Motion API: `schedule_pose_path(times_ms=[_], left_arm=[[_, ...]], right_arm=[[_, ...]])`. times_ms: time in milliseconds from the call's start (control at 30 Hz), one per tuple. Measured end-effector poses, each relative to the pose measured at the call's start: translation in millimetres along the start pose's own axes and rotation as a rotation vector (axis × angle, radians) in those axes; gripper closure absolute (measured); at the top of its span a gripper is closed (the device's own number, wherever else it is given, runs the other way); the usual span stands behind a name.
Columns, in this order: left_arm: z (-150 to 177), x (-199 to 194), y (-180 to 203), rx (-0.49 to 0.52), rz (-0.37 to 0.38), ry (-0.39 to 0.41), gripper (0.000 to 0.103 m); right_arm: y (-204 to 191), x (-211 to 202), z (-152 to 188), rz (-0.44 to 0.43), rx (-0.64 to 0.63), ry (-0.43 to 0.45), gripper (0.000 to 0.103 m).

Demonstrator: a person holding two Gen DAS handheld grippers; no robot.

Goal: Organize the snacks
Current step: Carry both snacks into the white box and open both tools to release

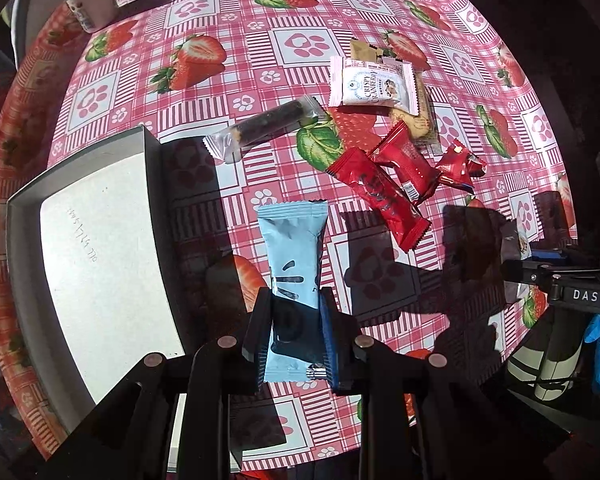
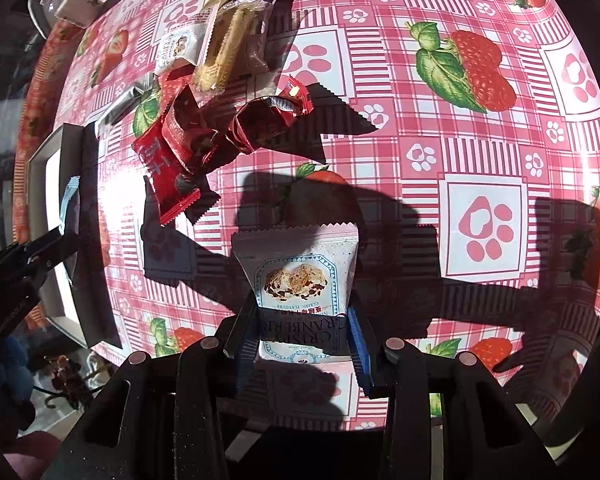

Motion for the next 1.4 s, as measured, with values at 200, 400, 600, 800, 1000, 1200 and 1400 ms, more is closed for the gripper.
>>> schedule_pose_path(times_ms=[200, 400, 600, 800, 1000, 1200, 1400], left_arm=[[-5, -9, -7, -0.018, -0.013, 0.033, 0.078], [-8, -23, -31, -0.073, -0.01, 0.073, 0.078], [-9, -32, -65, -0.139, -0.019, 0.099, 0.078], [-8, -35, -97, -0.177, -0.05, 0.117, 0.078], [-10, -35, -130, -0.218, -0.085, 0.126, 0.078], [-11, -32, -156, -0.251, -0.117, 0.126, 0.078], [-10, -28, -176, -0.284, -0.134, 0.12, 0.078]], right_arm=[[-9, -11, -35, -0.002, -0.044, 0.012, 0.061], [-33, -20, -58, 0.007, -0.124, 0.02, 0.061], [-83, 3, -74, 0.018, -0.212, 0.014, 0.061], [-121, 9, -92, 0.018, -0.294, 0.007, 0.061], [-159, 9, -111, 0.012, -0.365, 0.014, 0.061], [-206, 14, -130, 0.0, -0.447, 0.008, 0.061], [-251, 26, -144, -0.004, -0.53, -0.006, 0.061]])
Point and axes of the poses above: each gripper's, at about its wrist camera, not at the fingertips, and x roughly the way its jaws point, y to its right, z to its underside, the point moved 5 cm from there along x, roughly the way its jaws point, and after that the axes turned 13 degrees about -x, right-handed, at the moved point
